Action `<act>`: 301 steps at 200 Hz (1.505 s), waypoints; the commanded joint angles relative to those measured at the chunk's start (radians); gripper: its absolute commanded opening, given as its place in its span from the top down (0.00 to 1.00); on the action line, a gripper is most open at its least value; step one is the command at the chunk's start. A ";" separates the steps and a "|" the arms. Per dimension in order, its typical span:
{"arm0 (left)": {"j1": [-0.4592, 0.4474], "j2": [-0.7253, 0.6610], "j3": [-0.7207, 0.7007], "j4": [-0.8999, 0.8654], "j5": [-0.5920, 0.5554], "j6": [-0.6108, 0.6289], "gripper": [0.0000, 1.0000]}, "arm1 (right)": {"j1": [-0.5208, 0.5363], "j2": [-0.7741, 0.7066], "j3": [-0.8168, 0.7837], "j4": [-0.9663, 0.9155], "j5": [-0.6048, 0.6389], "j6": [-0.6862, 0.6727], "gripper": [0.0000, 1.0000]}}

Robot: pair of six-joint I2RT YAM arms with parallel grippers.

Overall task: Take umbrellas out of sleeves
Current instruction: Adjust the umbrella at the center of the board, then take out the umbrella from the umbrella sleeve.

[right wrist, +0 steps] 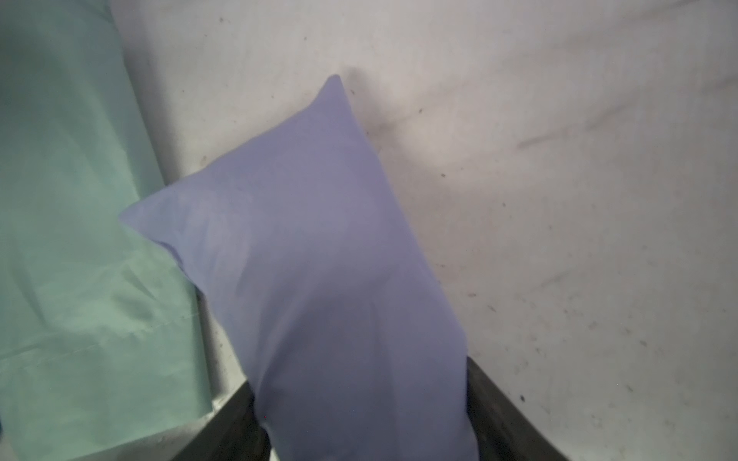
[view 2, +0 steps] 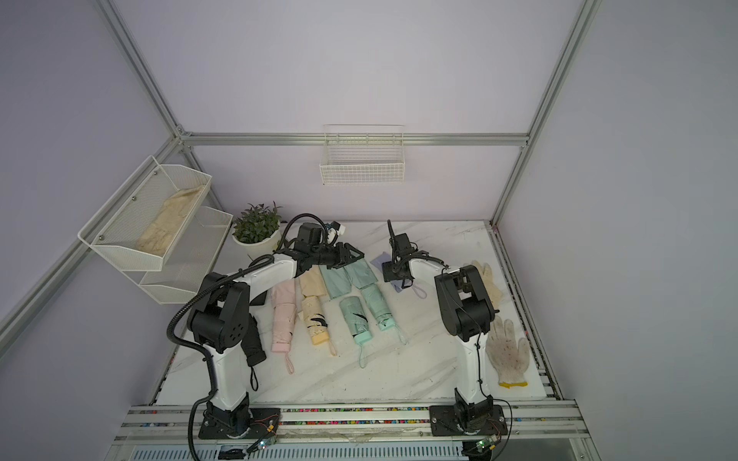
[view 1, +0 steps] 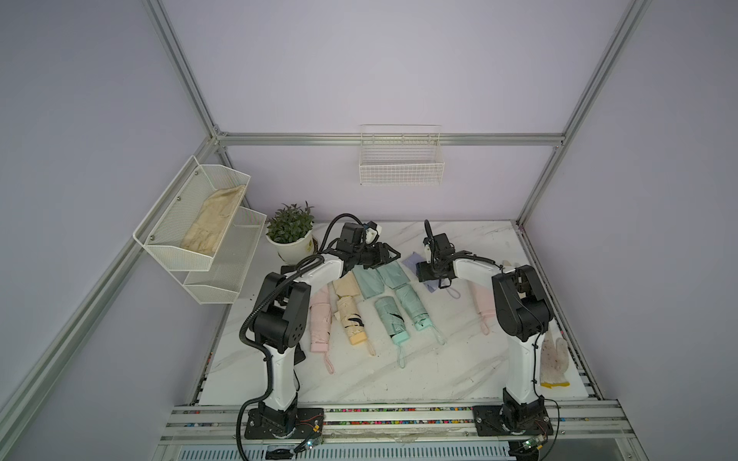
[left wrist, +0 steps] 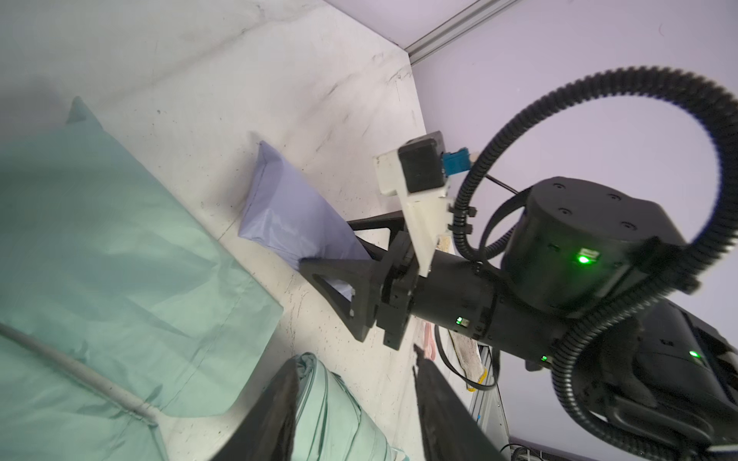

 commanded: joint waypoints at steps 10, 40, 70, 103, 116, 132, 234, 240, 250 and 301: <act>-0.028 0.108 0.144 -0.025 0.032 0.002 0.52 | -0.004 -0.062 -0.061 -0.061 -0.035 0.192 0.25; -0.042 0.224 0.303 -0.105 0.023 0.014 0.52 | -0.001 -0.120 -0.111 -0.054 -0.045 0.268 0.18; -0.055 0.318 0.419 -0.145 0.027 -0.002 0.52 | 0.001 -0.236 -0.164 -0.038 -0.014 0.258 0.10; -0.064 0.365 0.484 -0.158 0.026 -0.021 0.52 | 0.001 -0.388 -0.257 -0.038 0.028 0.264 0.09; -0.068 0.376 0.503 -0.180 0.015 -0.018 0.52 | 0.001 -0.438 -0.292 -0.041 0.028 0.268 0.09; -0.068 0.385 0.518 -0.222 -0.005 -0.006 0.49 | 0.001 -0.490 -0.327 -0.050 0.018 0.277 0.09; -0.077 0.502 0.658 -0.272 -0.030 -0.030 0.47 | 0.001 -0.745 -0.546 -0.015 -0.002 0.300 0.11; -0.077 0.507 0.666 -0.272 -0.030 -0.033 0.47 | 0.002 -0.749 -0.553 -0.012 -0.005 0.303 0.11; -0.077 0.520 0.682 -0.272 -0.029 -0.039 0.47 | 0.001 -0.755 -0.568 -0.004 -0.018 0.311 0.11; -0.086 0.560 0.732 -0.268 -0.013 -0.059 0.50 | 0.002 -0.756 -0.623 0.019 -0.040 0.328 0.12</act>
